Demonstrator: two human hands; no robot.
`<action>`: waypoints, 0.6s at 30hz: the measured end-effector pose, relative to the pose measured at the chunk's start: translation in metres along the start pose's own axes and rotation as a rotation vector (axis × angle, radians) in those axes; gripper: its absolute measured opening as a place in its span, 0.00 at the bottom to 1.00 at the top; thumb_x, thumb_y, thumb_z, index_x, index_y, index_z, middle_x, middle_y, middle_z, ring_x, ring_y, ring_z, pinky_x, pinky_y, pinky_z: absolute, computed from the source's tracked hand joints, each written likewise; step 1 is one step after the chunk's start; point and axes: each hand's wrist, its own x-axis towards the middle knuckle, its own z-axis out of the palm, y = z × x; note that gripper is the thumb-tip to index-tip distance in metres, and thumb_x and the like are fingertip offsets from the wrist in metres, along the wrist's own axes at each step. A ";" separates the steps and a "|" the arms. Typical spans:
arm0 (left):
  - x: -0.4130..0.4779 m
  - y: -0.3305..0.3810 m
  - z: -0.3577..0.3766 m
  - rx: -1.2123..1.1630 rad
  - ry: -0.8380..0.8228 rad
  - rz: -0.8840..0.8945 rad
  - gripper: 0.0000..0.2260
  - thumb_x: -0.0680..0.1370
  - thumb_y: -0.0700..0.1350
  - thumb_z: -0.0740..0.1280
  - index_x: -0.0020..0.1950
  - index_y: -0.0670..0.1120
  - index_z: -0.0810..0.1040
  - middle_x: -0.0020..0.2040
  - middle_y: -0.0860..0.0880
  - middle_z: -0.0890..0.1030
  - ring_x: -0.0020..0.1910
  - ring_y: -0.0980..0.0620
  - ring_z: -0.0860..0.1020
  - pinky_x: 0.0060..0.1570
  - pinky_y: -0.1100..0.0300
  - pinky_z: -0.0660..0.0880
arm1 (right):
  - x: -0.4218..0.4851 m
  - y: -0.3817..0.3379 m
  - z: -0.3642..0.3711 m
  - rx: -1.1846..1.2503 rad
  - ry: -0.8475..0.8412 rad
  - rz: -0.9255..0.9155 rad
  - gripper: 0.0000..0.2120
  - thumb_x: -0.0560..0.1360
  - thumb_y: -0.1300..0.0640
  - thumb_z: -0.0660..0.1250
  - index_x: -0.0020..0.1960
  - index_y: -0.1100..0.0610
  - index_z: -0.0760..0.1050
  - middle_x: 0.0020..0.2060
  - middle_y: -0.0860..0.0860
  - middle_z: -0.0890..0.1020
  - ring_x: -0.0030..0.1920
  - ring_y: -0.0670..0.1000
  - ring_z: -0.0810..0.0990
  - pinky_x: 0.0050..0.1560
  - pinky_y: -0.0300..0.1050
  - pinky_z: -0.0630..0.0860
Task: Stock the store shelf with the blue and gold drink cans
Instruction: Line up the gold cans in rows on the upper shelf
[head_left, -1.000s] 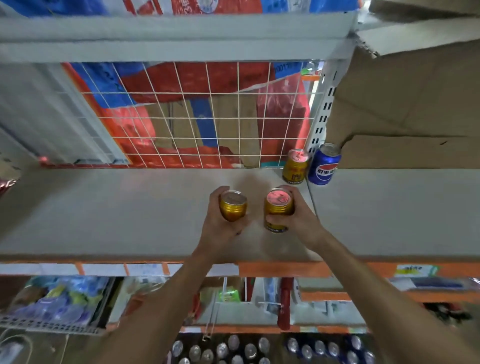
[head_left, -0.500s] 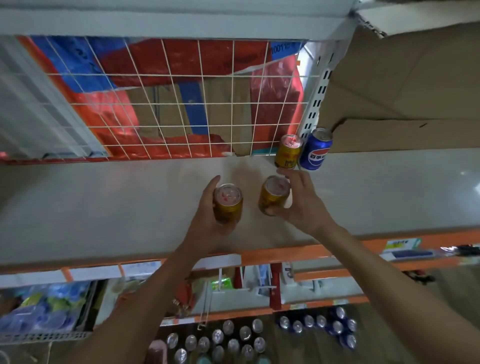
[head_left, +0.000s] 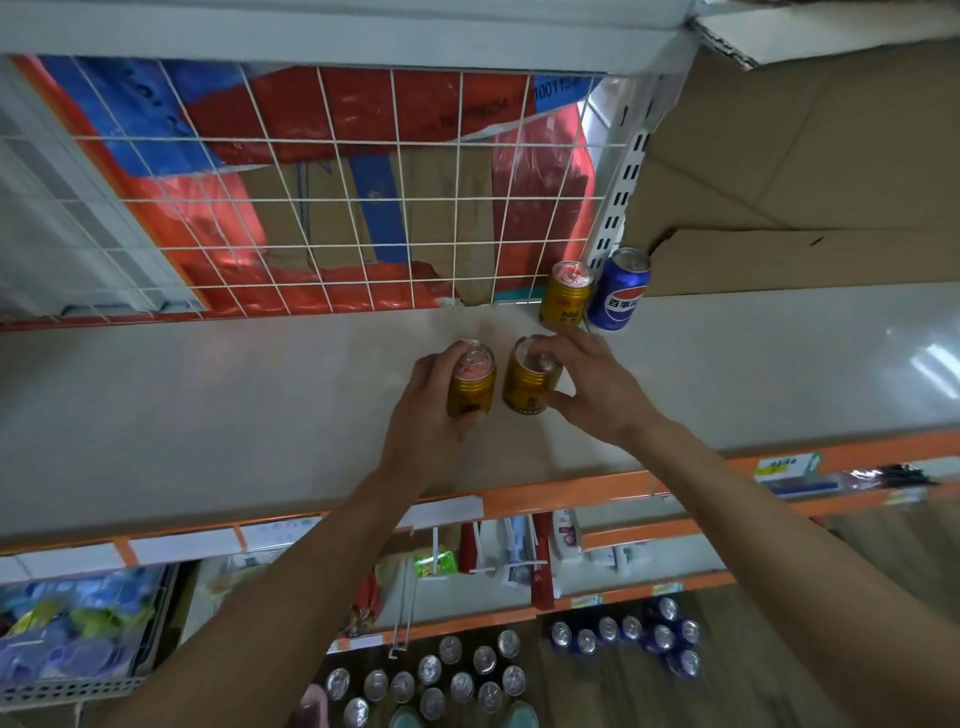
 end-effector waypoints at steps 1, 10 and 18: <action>0.000 -0.003 -0.001 -0.010 -0.030 0.002 0.39 0.74 0.40 0.76 0.78 0.55 0.60 0.74 0.46 0.65 0.71 0.46 0.70 0.63 0.60 0.73 | -0.002 -0.001 0.001 -0.022 0.015 0.010 0.30 0.71 0.60 0.76 0.69 0.52 0.69 0.74 0.53 0.67 0.71 0.59 0.67 0.63 0.54 0.74; 0.012 -0.010 -0.002 -0.050 -0.060 0.060 0.38 0.75 0.38 0.74 0.78 0.59 0.61 0.74 0.49 0.68 0.70 0.47 0.72 0.65 0.50 0.77 | -0.001 -0.009 0.018 -0.164 0.167 -0.033 0.26 0.69 0.62 0.77 0.64 0.55 0.73 0.68 0.54 0.74 0.64 0.59 0.76 0.50 0.53 0.83; 0.054 -0.009 0.014 0.015 -0.002 0.038 0.37 0.75 0.39 0.74 0.79 0.56 0.61 0.74 0.46 0.69 0.70 0.44 0.73 0.65 0.53 0.74 | 0.038 0.013 0.022 -0.265 0.183 -0.061 0.27 0.69 0.61 0.78 0.66 0.57 0.75 0.66 0.55 0.77 0.69 0.58 0.74 0.63 0.57 0.78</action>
